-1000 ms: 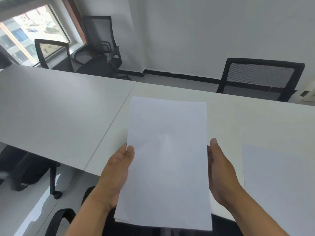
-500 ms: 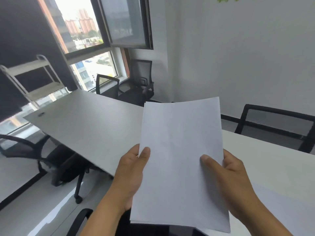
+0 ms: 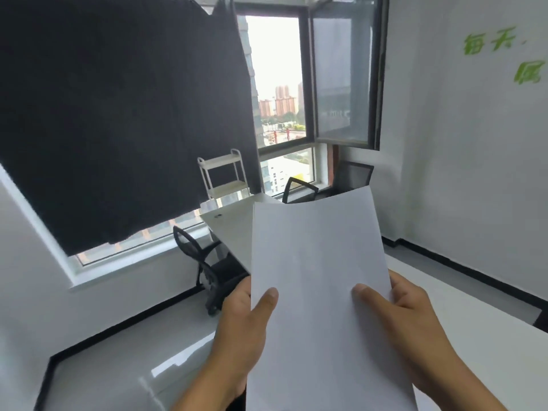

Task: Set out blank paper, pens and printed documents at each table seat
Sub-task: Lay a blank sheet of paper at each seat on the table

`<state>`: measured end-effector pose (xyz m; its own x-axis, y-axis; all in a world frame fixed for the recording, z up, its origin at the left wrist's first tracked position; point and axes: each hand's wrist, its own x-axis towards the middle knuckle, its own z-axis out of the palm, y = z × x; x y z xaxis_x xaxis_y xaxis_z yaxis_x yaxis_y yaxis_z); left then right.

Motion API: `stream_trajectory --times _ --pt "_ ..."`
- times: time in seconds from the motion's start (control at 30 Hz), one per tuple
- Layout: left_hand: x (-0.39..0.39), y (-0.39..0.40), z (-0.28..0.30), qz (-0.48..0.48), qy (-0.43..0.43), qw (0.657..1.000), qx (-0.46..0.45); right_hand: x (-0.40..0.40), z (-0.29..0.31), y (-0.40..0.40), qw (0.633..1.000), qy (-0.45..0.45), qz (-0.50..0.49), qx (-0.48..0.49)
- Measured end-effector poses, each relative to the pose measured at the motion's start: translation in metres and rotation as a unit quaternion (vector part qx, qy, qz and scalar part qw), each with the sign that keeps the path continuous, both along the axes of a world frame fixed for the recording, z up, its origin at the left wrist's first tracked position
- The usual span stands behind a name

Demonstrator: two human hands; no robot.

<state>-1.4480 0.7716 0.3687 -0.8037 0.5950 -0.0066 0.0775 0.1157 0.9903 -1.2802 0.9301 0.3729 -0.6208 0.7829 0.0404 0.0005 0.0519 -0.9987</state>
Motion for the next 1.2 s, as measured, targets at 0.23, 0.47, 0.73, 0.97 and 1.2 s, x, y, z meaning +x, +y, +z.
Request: stream_trajectory --times 0.23,0.47,0.73,0.97,1.2 --pt "-0.006 -0.097 0.047 0.078 0.054 0.995 0.022 -0.040 0.034 -0.066 0.995 0.048 0.084 0.033" --pt "-0.035 -0.196 0.068 0.157 0.076 0.983 0.055 -0.102 0.056 -0.148 0.984 0.063 0.150 0.075" --pt "-0.119 -0.302 0.087 0.192 0.157 0.966 0.069 -0.199 0.084 -0.256 0.967 0.100 0.186 0.144" --pt "-0.198 -0.369 0.082 0.195 0.161 0.962 0.100 -0.266 0.086 -0.323 0.973 0.103 0.147 0.148" --pt "-0.250 -0.383 0.069 0.163 0.125 0.973 0.107 -0.308 0.080 -0.339 0.977 0.074 0.126 0.156"
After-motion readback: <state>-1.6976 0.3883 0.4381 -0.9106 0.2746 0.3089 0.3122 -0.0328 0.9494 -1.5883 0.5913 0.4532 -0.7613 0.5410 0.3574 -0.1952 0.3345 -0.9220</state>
